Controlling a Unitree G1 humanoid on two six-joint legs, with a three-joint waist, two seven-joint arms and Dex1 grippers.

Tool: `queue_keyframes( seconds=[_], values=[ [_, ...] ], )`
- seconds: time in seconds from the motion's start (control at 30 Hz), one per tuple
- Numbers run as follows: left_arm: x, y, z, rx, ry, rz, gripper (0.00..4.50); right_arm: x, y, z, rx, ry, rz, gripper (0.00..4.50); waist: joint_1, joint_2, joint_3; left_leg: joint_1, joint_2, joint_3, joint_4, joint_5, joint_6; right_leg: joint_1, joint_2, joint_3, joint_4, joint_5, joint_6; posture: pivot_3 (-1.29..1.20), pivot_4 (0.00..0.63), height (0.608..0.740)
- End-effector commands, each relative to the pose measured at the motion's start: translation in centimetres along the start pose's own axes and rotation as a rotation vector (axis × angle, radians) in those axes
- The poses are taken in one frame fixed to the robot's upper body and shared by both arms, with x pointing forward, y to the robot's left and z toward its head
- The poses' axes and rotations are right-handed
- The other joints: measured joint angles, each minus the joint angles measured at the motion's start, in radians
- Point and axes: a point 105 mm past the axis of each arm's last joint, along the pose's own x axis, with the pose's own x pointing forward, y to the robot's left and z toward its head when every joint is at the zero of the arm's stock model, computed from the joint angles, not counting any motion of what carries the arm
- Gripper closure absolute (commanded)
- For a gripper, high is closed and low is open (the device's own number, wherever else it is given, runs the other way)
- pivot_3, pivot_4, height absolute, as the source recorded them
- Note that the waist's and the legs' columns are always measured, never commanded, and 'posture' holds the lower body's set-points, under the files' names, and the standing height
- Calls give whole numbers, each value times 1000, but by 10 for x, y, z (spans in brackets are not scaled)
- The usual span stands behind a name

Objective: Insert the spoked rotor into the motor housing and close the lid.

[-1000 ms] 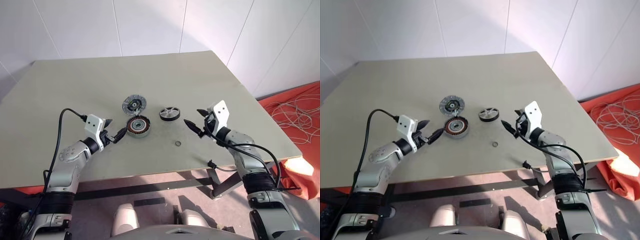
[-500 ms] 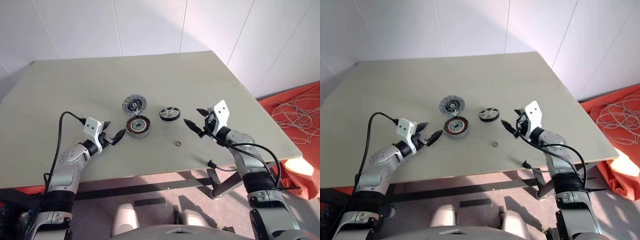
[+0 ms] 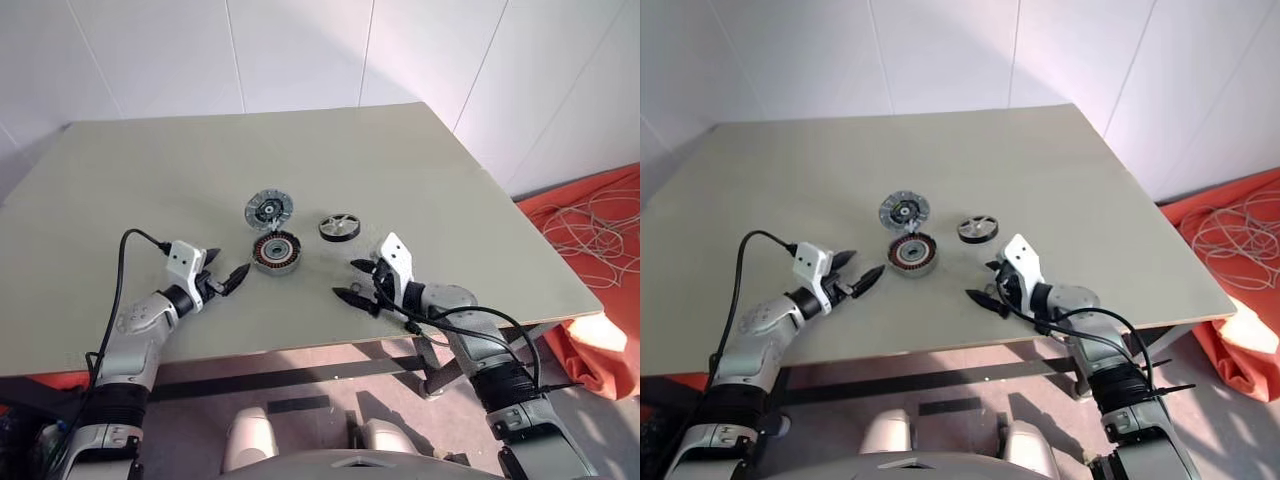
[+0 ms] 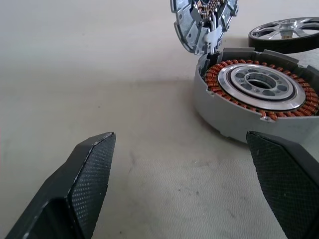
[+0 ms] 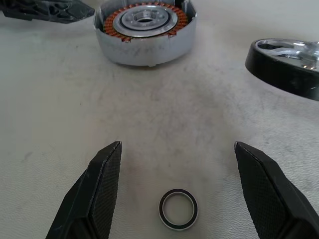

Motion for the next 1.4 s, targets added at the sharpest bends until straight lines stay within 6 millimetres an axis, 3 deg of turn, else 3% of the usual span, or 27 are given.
queue_keyframes(
  seconds=[0.03, 0.47, 0.87, 0.97, 1.23, 1.27, 1.4],
  values=[
    [-3, 4, 16, 49, -39, 0, 21, 0, -3, 10, -21, -21, -14, 414, 0, 0, 0, 0, 0, 0, 0, 0, 0, 0, 0, 0, 0, 0, 0, 0, 0, 740],
    [2, 5, 25, 66, -46, 3, 21, -40, -19, -22, -40, 68, -99, 414, 7, 0, 0, 6, 0, 0, 0, -1, 1, 10, -1, -1, -3, 0, 0, 0, 0, 740],
    [-1, 12, 27, 81, -50, 32, 21, -38, -22, -18, -59, 63, -93, 414, 5, 0, 0, 8, 0, 0, 0, -1, 1, 11, -1, -1, -3, 0, 0, 0, 0, 740],
    [-3, 14, 26, 83, -50, 44, 0, -40, -24, -18, -60, 73, -86, 961, 5, 0, 0, 8, -1, 0, 0, -1, 1, 12, -1, -1, -3, 0, 0, 0, 0, 740],
    [-3, 17, 24, 83, -51, 53, 0, -43, -29, -16, -71, 78, -87, 3637, 5, 0, 0, 8, -1, 0, 0, -1, 1, 12, -1, 0, -4, 0, 1, 0, 0, 740],
    [-2, 17, 23, 83, -51, 54, 0, -43, -30, -15, -72, 77, -90, 3841, 5, 0, 0, 8, -1, 0, 0, -1, 1, 12, -1, 0, -4, 0, 1, 0, 0, 740],
    [-2, 18, 22, 85, -53, 54, 0, -44, -33, -14, -73, 75, -97, 3841, 5, 0, 0, 8, 0, 0, 0, -1, 1, 12, -1, -1, -4, 0, 1, 0, 0, 740]
  ],
)
